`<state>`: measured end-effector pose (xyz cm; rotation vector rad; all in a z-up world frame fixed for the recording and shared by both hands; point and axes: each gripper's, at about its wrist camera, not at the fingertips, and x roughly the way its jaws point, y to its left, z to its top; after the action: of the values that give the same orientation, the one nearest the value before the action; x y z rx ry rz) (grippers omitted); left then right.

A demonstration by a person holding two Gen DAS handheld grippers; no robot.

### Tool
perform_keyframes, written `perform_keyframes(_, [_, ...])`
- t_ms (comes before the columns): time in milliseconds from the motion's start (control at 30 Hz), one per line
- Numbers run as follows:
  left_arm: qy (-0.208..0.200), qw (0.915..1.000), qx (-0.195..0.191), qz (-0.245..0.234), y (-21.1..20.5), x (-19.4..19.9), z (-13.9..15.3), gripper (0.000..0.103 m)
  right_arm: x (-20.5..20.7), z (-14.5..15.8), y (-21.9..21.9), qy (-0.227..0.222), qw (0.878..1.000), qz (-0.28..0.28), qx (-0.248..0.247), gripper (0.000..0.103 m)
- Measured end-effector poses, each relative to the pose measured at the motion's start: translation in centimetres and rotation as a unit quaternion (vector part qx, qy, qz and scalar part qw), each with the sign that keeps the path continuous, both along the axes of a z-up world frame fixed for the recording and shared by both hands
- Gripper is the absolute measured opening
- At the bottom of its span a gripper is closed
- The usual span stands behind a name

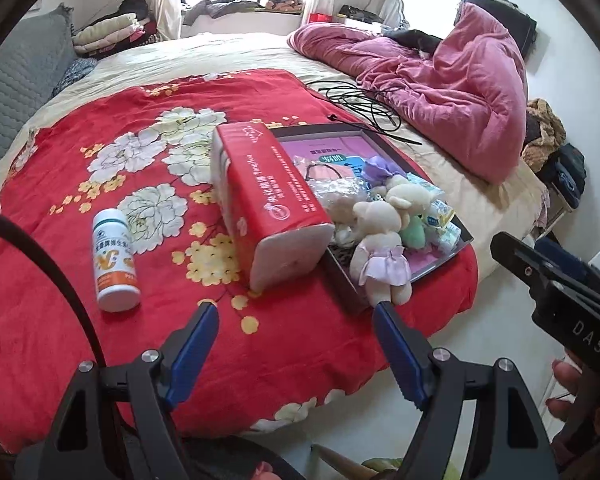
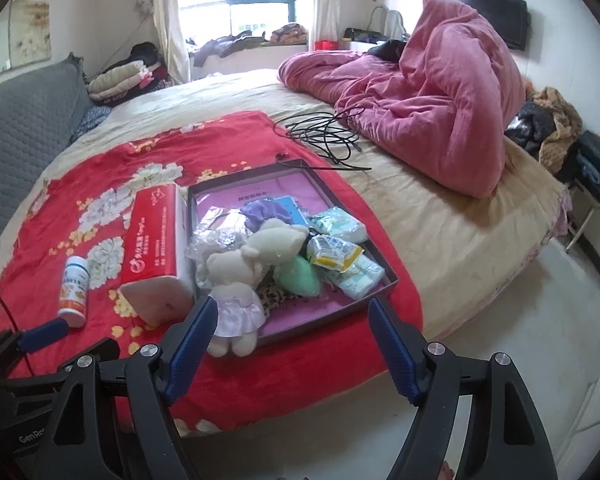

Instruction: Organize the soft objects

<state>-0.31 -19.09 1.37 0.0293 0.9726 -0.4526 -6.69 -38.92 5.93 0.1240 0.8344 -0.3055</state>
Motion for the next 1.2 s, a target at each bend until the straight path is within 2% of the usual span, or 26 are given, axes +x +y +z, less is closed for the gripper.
perform_keyframes(367, [-0.008, 0.9999, 0.002, 0.006, 1.5, -0.7, 0.8, 0.079, -1.6, -0.5, 2.5, 0.008, 0.999, -0.024, -0.035, 0.079])
perform_keyframes(667, [-0.008, 0.9999, 0.013, 0.007, 1.9, -1.5, 0.6, 0.079, -3.6, -0.9, 3.2, 0.003, 0.999, -0.039, -0.031, 0.079])
perform_keyframes(1200, [-0.004, 0.9997, 0.024, -0.003, 1.0, -2.5, -0.3, 0.079, -4.9, -1.3, 3.2, 0.001, 0.998, -0.051, -0.027, 0.079])
